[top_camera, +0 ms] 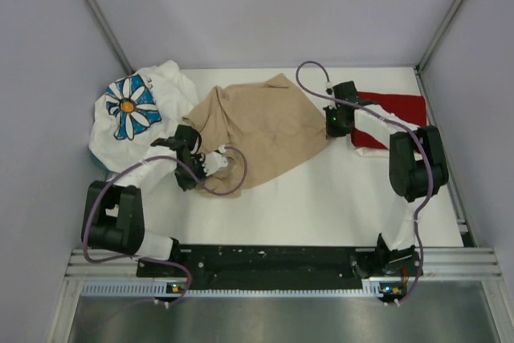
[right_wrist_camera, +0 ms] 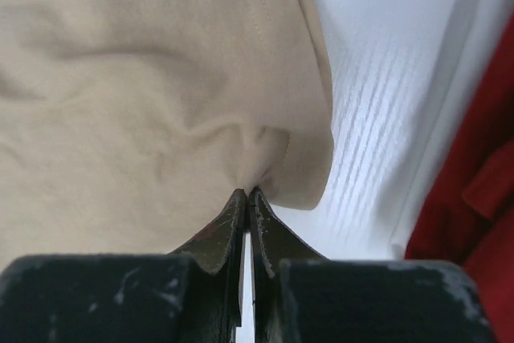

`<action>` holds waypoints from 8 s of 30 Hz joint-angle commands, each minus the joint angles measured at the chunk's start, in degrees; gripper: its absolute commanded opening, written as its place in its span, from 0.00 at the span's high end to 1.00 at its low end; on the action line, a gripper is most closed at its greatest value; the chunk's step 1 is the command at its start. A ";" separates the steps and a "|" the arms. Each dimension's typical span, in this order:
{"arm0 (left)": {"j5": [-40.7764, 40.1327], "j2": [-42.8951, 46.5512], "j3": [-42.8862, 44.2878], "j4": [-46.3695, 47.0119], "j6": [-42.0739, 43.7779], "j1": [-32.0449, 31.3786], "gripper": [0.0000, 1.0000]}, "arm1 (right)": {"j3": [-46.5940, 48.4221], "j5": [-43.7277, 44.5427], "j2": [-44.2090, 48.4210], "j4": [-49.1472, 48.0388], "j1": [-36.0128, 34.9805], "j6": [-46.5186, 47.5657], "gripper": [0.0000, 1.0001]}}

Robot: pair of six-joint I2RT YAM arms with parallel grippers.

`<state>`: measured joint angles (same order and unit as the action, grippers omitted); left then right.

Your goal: Fold and stack the t-shirts

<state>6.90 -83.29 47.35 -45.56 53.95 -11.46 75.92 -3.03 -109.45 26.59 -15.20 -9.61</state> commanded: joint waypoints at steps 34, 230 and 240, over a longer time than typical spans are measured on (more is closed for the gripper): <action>-12.25 23.10 45.73 -17.59 -12.11 2.32 1.00 | 9.94 -1.11 51.12 8.58 0.61 4.24 1.00; -1.97 11.39 3.28 9.96 5.45 -4.19 0.30 | -46.46 9.63 57.24 5.58 15.02 -41.87 0.27; 0.30 -0.46 1.78 10.68 9.15 0.30 0.31 | -49.64 8.39 49.26 2.77 14.94 -47.43 0.38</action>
<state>3.22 -80.03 48.95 -34.35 60.45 -11.25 25.69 6.02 -56.66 32.23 -0.45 -53.82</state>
